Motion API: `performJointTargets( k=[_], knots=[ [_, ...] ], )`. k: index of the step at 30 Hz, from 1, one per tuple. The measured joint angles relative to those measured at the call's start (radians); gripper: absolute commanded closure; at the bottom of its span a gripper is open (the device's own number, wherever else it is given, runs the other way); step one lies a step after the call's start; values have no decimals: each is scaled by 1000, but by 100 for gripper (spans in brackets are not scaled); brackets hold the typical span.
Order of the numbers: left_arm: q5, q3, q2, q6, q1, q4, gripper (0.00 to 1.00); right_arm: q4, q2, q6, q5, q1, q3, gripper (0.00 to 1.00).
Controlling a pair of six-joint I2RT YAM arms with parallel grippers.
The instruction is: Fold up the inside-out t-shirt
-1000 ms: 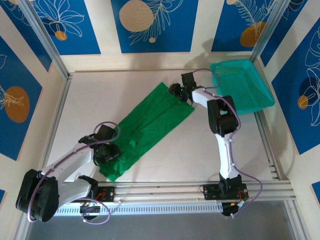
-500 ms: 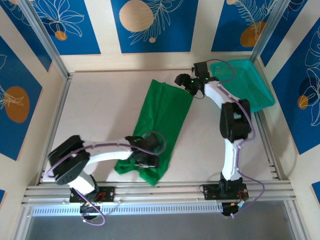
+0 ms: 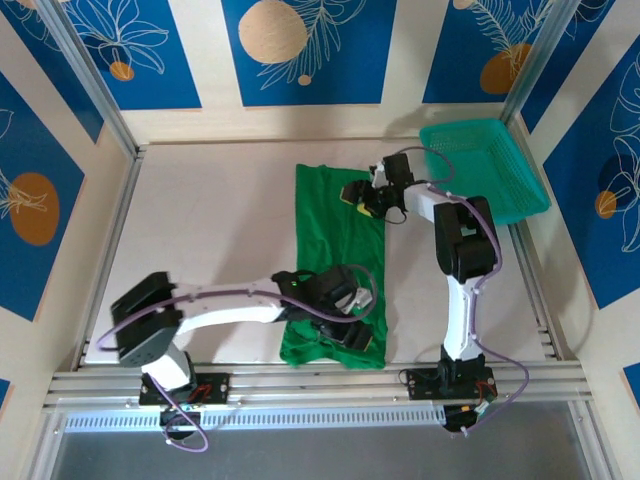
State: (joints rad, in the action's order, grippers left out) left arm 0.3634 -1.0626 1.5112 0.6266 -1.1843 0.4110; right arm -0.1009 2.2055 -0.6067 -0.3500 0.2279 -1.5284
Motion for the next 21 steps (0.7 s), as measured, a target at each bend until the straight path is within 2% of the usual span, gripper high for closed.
performJointTargets(
  k=[2,3,6,9,14,17,19,21],
  knots=[
    [-64,23,-121,-93,3,24,28,10,86,0,-64,5,-92,34],
    [-108,49,-193,-146,8,32,25,6,128,-5,-86,8,-156,34],
    [-231,135,-339,-277,35,77,26,-6,226,-8,-128,18,-312,33],
    [-326,227,-385,-405,50,111,26,-70,322,-2,-156,28,-487,32],
    [-367,354,-385,-595,52,134,28,-209,451,3,-185,32,-772,30],
    [-365,359,-386,-727,52,129,27,-291,381,56,-182,33,-752,28],
    [-357,346,-383,-830,51,128,27,-314,222,122,-170,34,-586,27],
    [-347,330,-370,-972,51,117,26,-308,-37,228,-146,33,-317,25]
  ],
)
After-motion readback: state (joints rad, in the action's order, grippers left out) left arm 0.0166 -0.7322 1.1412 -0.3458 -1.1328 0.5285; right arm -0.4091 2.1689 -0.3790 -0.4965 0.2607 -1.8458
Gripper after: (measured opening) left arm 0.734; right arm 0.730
